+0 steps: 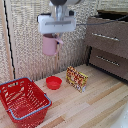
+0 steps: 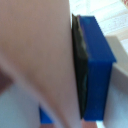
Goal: Compassionately, move the pinch receptors towards pink recepticle. Embrace the recepticle delicately and rise accordingly. Progress forward guided by applied tension and move towards the highest section of the storage unit. Place the recepticle delicately and shut the storage unit.
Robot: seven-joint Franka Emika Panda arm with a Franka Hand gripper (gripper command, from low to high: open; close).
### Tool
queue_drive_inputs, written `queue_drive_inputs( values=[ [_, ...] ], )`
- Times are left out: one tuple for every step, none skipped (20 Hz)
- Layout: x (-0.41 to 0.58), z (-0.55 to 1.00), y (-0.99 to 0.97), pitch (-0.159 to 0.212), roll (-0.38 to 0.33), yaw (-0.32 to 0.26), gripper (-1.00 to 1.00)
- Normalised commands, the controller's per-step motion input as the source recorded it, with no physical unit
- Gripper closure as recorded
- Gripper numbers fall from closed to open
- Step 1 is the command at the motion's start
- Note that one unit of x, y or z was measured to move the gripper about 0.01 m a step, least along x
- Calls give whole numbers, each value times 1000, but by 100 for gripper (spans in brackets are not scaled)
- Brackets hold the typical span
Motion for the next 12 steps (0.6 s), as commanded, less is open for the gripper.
queue_drive_inputs(
  values=[
    [283,1000,-80,28,-32,-172,100],
    [209,1000,-120,48,0,-142,100],
    [274,1000,-54,48,0,-103,100],
    [269,1000,-66,55,-19,-78,100],
    [217,1000,-157,87,-30,-108,100],
    [186,991,-183,99,-38,-109,100],
    [186,1000,-157,64,-49,-78,100],
    [260,1000,-160,47,-44,-74,100],
    [286,1000,-194,41,-30,-79,100],
    [209,1000,-263,41,-28,-94,100],
    [166,1000,-294,61,-31,-97,100],
    [143,1000,-297,65,-40,-93,100]
  ],
)
